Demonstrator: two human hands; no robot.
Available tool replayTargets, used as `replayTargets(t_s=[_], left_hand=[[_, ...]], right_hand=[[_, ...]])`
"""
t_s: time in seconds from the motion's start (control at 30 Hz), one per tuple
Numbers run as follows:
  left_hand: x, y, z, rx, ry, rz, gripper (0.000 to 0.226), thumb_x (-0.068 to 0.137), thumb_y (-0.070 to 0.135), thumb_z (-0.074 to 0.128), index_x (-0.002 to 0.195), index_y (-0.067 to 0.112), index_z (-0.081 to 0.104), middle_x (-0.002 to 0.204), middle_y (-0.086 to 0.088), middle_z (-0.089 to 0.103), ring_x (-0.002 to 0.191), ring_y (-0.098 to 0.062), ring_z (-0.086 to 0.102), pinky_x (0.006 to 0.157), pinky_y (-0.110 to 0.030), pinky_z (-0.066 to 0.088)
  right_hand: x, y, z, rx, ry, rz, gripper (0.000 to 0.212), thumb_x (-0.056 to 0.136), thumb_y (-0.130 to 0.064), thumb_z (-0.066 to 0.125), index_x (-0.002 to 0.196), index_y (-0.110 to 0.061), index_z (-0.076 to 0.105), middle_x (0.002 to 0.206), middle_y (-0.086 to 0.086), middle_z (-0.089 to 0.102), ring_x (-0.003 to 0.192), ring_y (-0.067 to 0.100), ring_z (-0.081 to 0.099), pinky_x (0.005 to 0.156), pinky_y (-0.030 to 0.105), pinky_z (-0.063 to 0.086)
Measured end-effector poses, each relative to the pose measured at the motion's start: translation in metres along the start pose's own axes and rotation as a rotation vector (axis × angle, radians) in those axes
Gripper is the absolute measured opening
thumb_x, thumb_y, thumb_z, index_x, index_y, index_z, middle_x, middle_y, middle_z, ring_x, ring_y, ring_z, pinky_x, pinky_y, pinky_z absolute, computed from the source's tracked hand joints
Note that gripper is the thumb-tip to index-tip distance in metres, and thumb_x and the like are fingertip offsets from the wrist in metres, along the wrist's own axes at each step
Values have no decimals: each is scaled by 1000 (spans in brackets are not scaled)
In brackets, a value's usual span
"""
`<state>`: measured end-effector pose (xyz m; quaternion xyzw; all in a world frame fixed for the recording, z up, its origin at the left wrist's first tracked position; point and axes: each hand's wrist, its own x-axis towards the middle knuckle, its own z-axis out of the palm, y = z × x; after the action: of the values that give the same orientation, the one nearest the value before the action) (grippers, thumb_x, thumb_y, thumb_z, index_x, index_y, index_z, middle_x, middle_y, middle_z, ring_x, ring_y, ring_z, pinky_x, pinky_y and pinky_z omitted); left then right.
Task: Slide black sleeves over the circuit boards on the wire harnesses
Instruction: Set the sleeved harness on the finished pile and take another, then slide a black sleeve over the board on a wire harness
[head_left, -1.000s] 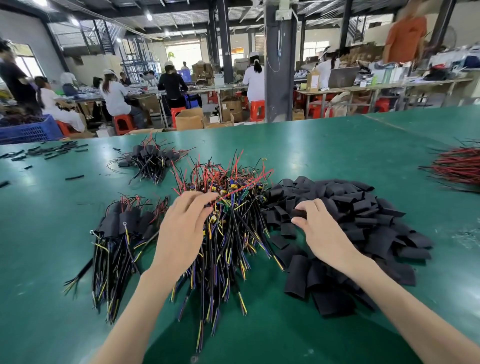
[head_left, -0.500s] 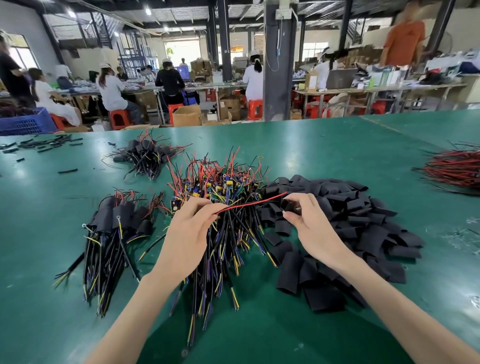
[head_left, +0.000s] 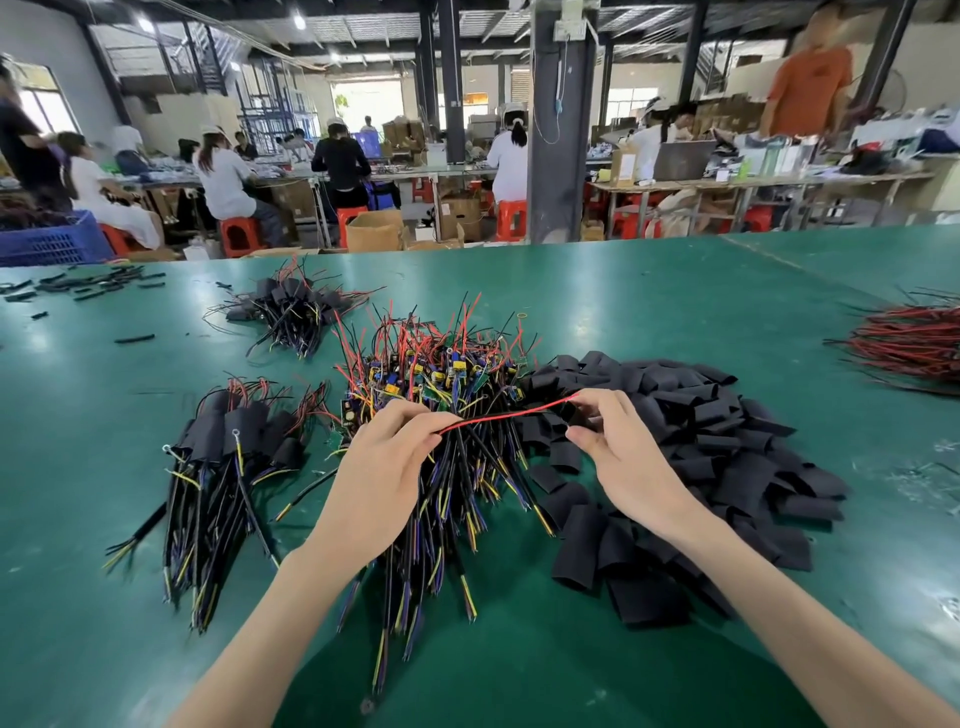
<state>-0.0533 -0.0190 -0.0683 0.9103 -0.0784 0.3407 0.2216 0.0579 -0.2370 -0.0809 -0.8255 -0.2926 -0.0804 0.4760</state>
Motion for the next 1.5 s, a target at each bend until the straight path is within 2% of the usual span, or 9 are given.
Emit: replayTargets(t_s=[0.1,0.4,0.63,0.87,1.0,1.13,1.2,1.33,1.5], left_hand=[[-1,-2,0,33,-12,1,26,92,-1,52,112,8,66,102,-8,59,88,-26,57,80,-48,47],[-1,-5,1,90,-24,-7,29,90,-2,58,113,12,68,104,-10,60,93,-30,58,82,-51,46],[0,-7,-1,138,-13,1,30,88,-3,60,113,12,69,103,-10,59,95,-30,58,82,-49,48],[0,-6,-2,182,18,8,29,87,-3,61,110,12,70,101,-11,59,91,-33,58,76,-50,48],[-1,-4,-2,214,34,35,32,88,0,62,117,12,67,102,-12,59,93,-33,57,79,-49,49],[0,10,2,229,-1,91,39,96,24,47,134,14,52,99,-3,62,83,-28,55,81,-36,42],[0,19,5,216,-13,99,45,95,31,44,137,16,49,97,1,64,78,-25,54,78,-33,41],[-3,31,16,-41,-67,39,54,89,20,63,139,22,43,105,2,61,96,-18,53,90,-19,37],[-6,30,20,-211,-124,7,60,89,2,60,141,23,38,115,7,48,106,6,43,96,-3,27]], right_hand=[[0,-3,-1,31,27,-12,28,93,-5,53,120,-13,50,116,0,45,105,11,45,91,13,30],[-2,-9,-3,78,38,-59,31,92,0,53,121,-8,51,115,6,48,107,15,49,88,3,32],[-3,-9,-5,63,39,-75,31,92,-2,52,121,-13,52,115,1,47,109,11,48,96,16,35],[-2,-9,-6,88,40,-59,31,92,-1,53,119,-14,53,115,2,48,108,10,49,92,7,34],[-3,-10,-6,-36,26,-120,30,89,-2,57,118,-9,54,114,3,47,107,16,48,96,20,34],[-6,-8,1,-550,74,-337,33,83,-11,67,115,-6,59,110,10,55,108,30,49,106,42,30],[-9,-12,5,-664,102,-435,35,79,-15,72,111,-7,61,104,9,58,106,26,47,107,48,29],[-16,-22,18,-639,84,-543,38,76,-17,75,110,-4,62,102,11,60,101,24,43,98,43,40],[-20,-31,18,-570,-34,-502,37,81,-16,70,114,-2,60,108,14,59,88,31,61,74,40,49]])
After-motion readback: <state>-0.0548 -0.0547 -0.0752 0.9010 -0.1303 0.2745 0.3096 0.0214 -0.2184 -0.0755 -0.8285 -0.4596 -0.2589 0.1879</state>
